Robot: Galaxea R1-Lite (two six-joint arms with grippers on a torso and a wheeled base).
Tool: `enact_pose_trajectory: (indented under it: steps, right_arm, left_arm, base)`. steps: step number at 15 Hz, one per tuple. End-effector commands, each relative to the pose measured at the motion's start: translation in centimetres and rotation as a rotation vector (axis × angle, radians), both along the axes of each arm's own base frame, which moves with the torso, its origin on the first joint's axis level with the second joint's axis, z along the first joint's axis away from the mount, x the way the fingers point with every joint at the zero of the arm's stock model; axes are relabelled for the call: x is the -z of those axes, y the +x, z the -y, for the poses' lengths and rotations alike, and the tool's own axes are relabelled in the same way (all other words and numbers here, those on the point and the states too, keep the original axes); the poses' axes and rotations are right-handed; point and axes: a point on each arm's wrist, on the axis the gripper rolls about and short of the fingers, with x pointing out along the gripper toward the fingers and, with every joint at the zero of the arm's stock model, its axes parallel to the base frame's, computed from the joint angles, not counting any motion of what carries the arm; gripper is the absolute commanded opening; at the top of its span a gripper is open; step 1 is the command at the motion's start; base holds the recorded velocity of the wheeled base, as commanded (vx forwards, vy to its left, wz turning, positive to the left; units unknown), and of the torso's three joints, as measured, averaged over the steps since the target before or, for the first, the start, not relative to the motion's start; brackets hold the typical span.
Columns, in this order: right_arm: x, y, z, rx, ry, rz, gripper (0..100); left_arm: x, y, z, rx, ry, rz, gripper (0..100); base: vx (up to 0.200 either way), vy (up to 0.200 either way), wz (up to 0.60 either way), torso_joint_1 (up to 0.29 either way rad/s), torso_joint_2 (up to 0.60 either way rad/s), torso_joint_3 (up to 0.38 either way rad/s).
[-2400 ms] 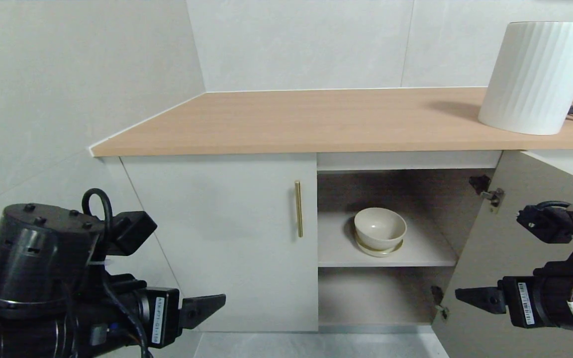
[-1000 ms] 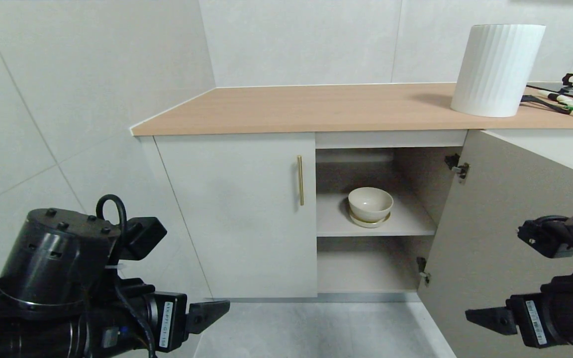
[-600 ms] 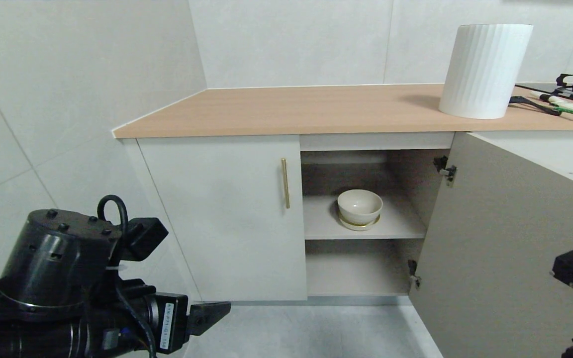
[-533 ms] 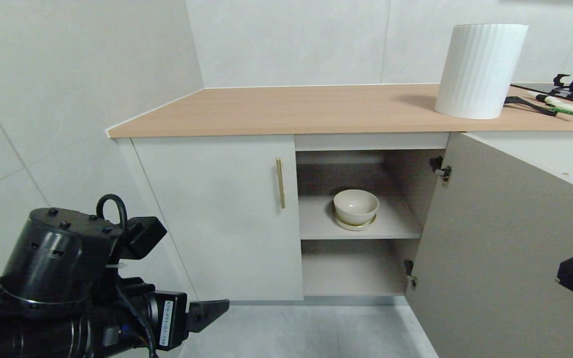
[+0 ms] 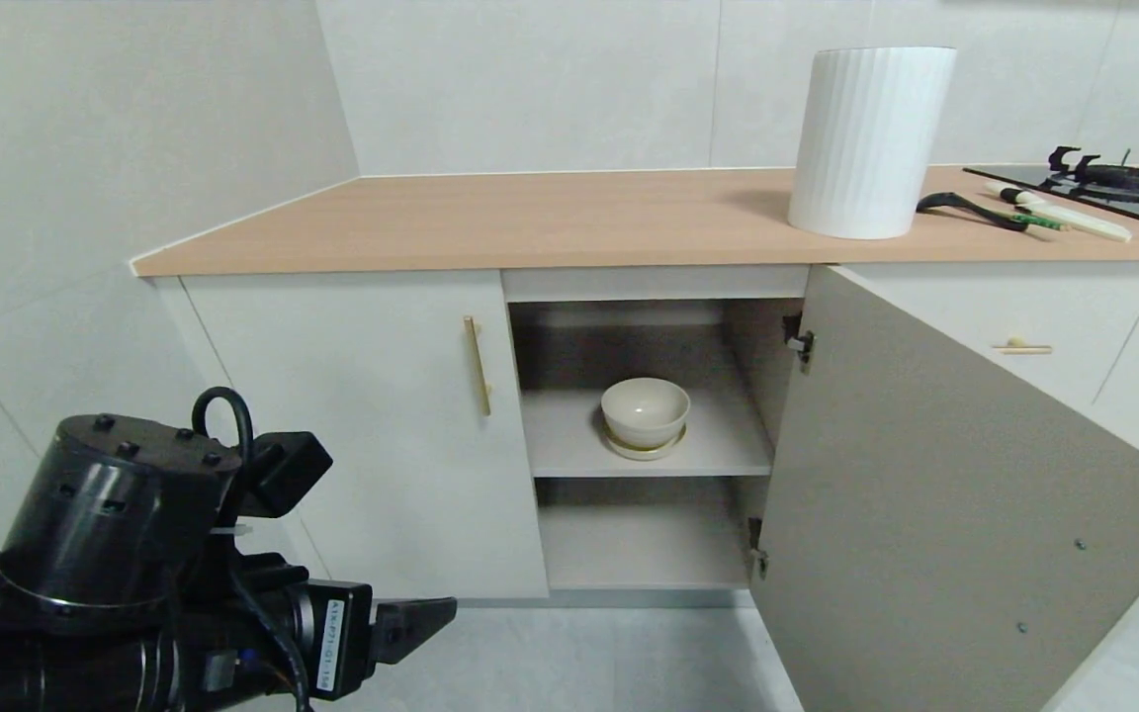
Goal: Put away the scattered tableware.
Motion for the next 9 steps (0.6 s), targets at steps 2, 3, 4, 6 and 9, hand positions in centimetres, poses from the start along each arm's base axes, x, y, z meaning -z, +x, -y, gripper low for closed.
enact_pose_trajectory:
  steps: [2, 3, 4, 6, 9]
  right_arm:
    - [-0.5, 0.2, 0.4, 0.055, -0.033, 0.054, 100]
    - [-0.7, 0.4, 0.6, 0.091, -0.048, 0.078, 100]
    - [-0.7, 0.4, 0.6, 0.091, -0.048, 0.078, 100]
    - [-1.5, 1.6, 1.6, 0.238, -0.039, 0.145, 100]
    - [-1.7, 2.6, 2.3, 0.332, -0.037, 0.17, 100]
  left_arm:
    - [0.0, 0.0, 0.0, 0.0, 0.0, 0.0, 100]
    - [0.0, 0.0, 0.0, 0.0, 0.0, 0.0, 100]
    - [0.0, 0.0, 0.0, 0.0, 0.0, 0.0, 100]
    - [0.0, 0.0, 0.0, 0.0, 0.0, 0.0, 100]
    - [0.0, 0.0, 0.0, 0.0, 0.001, -0.001, 100]
  base:
    - [0.0, 0.0, 0.0, 0.0, 0.0, 0.0]
    - [0.0, 0.0, 0.0, 0.0, 0.0, 0.0]
    - [0.0, 0.0, 0.0, 0.0, 0.0, 0.0]
    - [0.0, 0.0, 0.0, 0.0, 0.0, 0.0]
    - [0.0, 0.0, 0.0, 0.0, 0.0, 0.0]
